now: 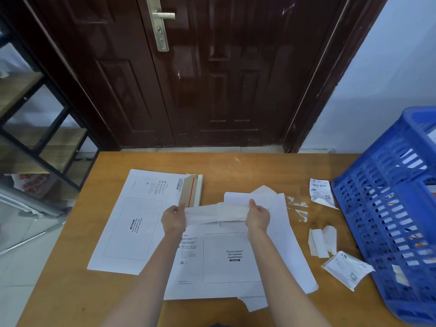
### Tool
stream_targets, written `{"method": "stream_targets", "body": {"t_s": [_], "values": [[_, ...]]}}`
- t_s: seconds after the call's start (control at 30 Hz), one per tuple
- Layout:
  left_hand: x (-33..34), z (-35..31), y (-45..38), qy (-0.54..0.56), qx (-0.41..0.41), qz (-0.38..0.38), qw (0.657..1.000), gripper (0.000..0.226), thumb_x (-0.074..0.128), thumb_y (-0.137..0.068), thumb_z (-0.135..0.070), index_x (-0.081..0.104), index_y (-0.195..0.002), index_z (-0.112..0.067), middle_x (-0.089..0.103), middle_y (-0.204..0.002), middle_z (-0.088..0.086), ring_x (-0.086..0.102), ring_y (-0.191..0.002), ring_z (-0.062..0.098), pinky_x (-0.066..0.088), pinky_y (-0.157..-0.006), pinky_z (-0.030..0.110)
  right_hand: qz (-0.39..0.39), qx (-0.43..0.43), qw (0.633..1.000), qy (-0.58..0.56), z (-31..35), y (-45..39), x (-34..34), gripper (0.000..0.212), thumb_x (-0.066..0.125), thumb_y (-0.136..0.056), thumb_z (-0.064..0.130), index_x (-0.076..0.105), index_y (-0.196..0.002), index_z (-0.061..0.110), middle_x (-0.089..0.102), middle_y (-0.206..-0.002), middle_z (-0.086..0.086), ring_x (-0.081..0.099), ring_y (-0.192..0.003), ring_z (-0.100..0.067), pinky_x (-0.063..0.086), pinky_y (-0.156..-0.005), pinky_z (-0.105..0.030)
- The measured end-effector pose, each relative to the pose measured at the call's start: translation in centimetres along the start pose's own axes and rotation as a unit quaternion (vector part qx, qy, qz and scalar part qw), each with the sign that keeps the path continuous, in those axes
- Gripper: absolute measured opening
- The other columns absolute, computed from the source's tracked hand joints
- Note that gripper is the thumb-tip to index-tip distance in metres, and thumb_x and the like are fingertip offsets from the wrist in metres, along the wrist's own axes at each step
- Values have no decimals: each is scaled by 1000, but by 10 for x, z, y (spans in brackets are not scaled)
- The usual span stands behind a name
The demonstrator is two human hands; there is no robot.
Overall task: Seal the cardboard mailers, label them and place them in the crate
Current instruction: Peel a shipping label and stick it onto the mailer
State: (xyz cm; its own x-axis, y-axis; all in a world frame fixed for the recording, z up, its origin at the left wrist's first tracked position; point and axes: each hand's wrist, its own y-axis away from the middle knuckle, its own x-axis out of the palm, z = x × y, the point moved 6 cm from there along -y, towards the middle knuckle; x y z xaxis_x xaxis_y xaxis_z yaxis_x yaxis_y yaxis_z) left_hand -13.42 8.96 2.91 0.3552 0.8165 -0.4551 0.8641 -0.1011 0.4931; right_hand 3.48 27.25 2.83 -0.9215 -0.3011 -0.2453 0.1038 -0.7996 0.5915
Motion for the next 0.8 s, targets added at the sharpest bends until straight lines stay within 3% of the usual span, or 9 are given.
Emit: {"method": "stream_targets", "body": {"t_s": [0.3,0.47,0.53,0.63,0.73,0.8], "values": [[-9,7,0,6,-16,-14,1000,31,47,-99,-25,55,-83,0,46,-65,7,42,-51,22,39,-45,26,-8,29,999,-10,-2,-2,-10,49,50,-96,25,31,-53,10,34,-53,-5,35,-52,-22,29,-54,-29],[-33,16,-15,2,-28,-73,997,38,40,-99,-21,43,-64,-6,47,-68,14,43,-47,23,36,-50,25,-46,57,995,-65,2,-11,-34,47,48,-98,28,39,-58,6,38,-56,-6,37,-51,-21,30,-50,-28],[-41,14,-16,9,-31,-78,996,34,39,-99,-23,48,-73,-4,48,-74,15,43,-51,23,33,-50,25,-69,56,990,-109,10,-15,-48,42,49,-98,31,45,-66,4,42,-60,-5,39,-53,-18,31,-52,-26],[-20,-2,-4,89,-25,9,996,21,40,-101,-29,49,-100,-10,50,-85,8,49,-66,22,44,-54,29,-59,43,985,-155,25,-10,-52,37,51,-97,35,47,-70,9,44,-66,-2,41,-59,-15,36,-54,-24],[22,-19,17,135,-1,101,986,6,49,-99,-24,50,-102,-18,52,-96,-2,51,-81,17,53,-70,37,-16,28,987,-159,38,-4,-47,29,49,-97,38,52,-92,10,50,-79,0,49,-80,-17,43,-57,-24],[49,-27,27,110,30,121,986,7,53,-96,-15,49,-96,-21,53,-96,-1,49,-81,17,47,-68,32,-1,15,990,-138,44,0,-53,34,47,-97,42,54,-100,8,54,-86,-2,53,-86,-19,45,-54,-23]]}}
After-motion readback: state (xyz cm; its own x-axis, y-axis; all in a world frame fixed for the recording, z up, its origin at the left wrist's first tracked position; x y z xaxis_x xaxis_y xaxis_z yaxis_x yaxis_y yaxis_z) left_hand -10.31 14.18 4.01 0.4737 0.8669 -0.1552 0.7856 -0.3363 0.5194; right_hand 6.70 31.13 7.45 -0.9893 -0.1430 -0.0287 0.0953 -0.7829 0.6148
